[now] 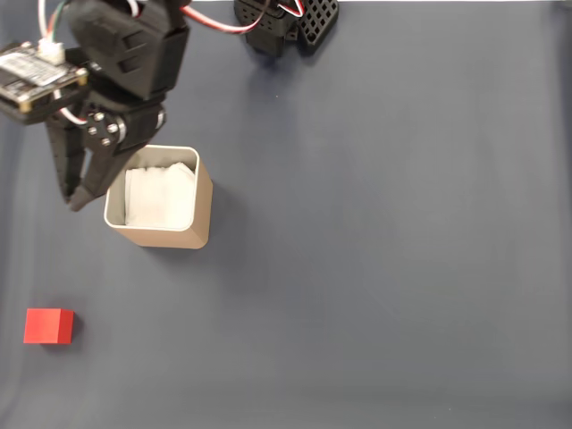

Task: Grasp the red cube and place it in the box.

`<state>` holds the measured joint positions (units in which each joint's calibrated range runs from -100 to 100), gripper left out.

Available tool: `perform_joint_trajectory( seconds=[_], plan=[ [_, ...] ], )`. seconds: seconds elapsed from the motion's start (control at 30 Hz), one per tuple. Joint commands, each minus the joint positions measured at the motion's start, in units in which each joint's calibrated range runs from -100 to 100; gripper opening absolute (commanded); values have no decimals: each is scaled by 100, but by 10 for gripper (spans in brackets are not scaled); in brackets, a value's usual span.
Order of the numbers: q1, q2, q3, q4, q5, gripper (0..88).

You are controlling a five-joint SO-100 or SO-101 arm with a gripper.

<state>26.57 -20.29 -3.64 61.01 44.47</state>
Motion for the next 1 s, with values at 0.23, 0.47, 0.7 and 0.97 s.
perform_joint_trajectory(
  seconds=[0.23, 0.47, 0.7, 0.97],
  plan=[
    [250, 596, -702, -24, 98, 8],
    [258, 890, -739, -32, 166, 19],
    [201, 1211, -766, -32, 190, 48],
    [144, 1808, -1131, -40, 205, 129]
  ],
)
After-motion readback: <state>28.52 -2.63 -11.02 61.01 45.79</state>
